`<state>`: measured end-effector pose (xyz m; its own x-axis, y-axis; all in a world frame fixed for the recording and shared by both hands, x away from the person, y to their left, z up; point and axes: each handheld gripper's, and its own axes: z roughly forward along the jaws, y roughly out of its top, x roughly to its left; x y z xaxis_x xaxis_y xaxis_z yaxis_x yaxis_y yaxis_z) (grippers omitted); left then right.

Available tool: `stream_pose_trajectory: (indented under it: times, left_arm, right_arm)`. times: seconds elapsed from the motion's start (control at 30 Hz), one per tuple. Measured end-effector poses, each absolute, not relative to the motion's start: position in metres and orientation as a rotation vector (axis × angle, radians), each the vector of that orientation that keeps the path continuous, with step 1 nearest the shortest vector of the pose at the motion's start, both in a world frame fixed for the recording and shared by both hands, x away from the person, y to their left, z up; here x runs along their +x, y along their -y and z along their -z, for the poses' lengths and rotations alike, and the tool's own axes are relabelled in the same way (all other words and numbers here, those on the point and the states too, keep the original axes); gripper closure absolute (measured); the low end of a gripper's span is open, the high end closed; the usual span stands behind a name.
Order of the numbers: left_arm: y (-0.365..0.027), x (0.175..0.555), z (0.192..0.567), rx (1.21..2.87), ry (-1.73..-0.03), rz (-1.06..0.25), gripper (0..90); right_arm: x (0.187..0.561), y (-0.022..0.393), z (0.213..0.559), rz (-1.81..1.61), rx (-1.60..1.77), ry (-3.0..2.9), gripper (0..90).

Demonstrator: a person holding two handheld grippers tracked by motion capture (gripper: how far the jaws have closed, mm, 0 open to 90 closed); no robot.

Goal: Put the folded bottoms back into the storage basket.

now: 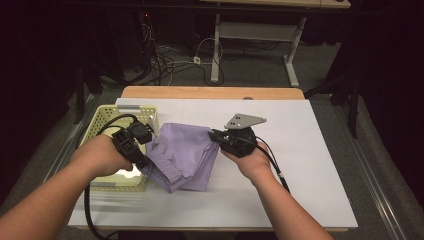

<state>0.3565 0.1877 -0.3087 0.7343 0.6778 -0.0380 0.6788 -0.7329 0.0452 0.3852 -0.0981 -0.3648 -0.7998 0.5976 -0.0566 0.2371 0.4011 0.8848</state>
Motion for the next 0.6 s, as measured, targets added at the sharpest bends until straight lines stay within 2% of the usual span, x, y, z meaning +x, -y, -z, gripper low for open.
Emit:
stream_pose_trajectory:
  times: [0.2,0.6]
  left_arm:
    - [-0.207,0.354,0.299,2.872,-1.159,-0.011,82.2]
    - [-0.242,0.348,0.304,2.862,-1.237,-0.032,82.3]
  right_arm:
    - [0.389,0.08,0.354,-1.391,0.686,-2.299,85.3]
    - [0.392,0.041,0.359,-1.4,0.631,-2.35,85.3]
